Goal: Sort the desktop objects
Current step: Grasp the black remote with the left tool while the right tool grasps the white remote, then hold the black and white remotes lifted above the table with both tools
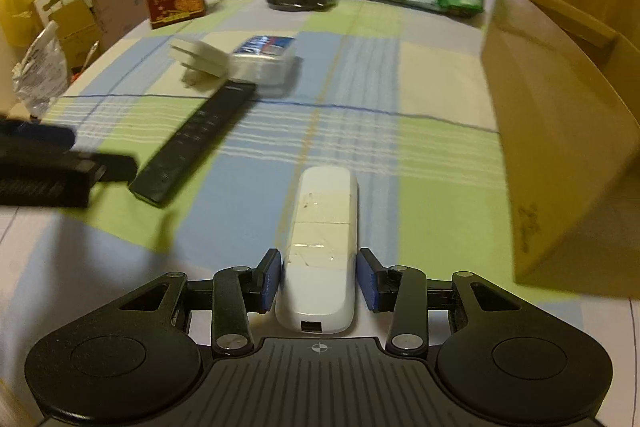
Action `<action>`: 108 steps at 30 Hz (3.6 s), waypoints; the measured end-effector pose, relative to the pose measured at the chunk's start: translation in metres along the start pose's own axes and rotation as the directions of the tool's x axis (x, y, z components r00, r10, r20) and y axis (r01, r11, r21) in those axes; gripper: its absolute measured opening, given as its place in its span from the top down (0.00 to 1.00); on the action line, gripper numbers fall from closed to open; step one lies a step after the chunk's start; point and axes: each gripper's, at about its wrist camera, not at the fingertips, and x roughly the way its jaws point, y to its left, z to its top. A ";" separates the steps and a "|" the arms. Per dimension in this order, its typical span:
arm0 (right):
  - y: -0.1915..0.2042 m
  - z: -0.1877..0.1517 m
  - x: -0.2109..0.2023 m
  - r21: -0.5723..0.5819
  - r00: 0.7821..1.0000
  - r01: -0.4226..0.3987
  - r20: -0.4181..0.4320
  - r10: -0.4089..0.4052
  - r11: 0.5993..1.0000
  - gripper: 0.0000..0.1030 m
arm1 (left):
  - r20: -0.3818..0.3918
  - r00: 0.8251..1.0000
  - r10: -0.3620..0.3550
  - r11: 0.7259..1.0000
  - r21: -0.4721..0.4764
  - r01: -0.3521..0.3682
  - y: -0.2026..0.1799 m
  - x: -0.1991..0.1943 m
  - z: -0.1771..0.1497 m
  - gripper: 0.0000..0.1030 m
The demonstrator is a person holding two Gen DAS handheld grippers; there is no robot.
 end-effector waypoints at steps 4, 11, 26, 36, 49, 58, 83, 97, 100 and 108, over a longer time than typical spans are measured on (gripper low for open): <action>-0.009 -0.009 -0.004 0.004 1.000 -0.013 0.020 0.013 1.000 0.61 | -0.005 1.000 -0.008 0.999 0.042 0.008 -0.016 0.025 0.013 0.35; -0.015 -0.014 -0.007 0.018 0.997 -0.050 0.054 0.049 0.999 0.60 | -0.043 0.999 0.012 0.999 0.053 -0.010 -0.030 0.062 0.020 0.43; -0.019 -0.019 -0.018 0.045 0.996 -0.087 0.019 0.086 0.995 0.60 | -0.105 0.993 -0.063 0.997 0.042 0.067 -0.036 0.002 -0.040 0.67; -0.021 -0.041 -0.039 0.021 0.997 -0.081 0.003 0.081 0.996 0.60 | -0.132 0.988 -0.080 0.997 -0.008 0.080 -0.036 -0.031 -0.073 0.62; -0.022 -0.040 -0.033 0.030 0.997 -0.070 0.032 0.069 0.997 0.42 | -0.125 0.987 -0.096 0.995 0.019 0.099 -0.036 -0.013 -0.057 0.59; -0.013 -0.037 -0.027 -0.026 0.998 -0.040 0.045 0.042 0.999 0.42 | -0.123 0.987 -0.104 0.994 0.023 0.108 -0.035 -0.014 -0.058 0.67; -0.010 -0.045 -0.029 -0.049 0.999 -0.016 0.045 0.018 0.999 0.42 | -0.118 0.989 -0.091 0.995 0.029 0.095 -0.038 -0.015 -0.059 0.63; -0.010 -0.046 -0.031 -0.053 0.999 -0.015 0.039 0.017 0.998 0.45 | -0.125 0.987 -0.100 0.994 0.029 0.105 -0.036 -0.015 -0.058 0.67; -0.009 -0.045 -0.032 -0.062 0.999 -0.013 0.041 0.016 0.998 0.61 | -0.127 0.987 -0.101 0.994 0.028 0.105 -0.036 -0.015 -0.057 0.67; -0.012 -0.041 -0.033 -0.052 1.000 -0.018 0.022 0.019 0.999 0.62 | -0.133 0.987 -0.095 0.995 0.025 0.099 -0.035 -0.018 -0.058 0.67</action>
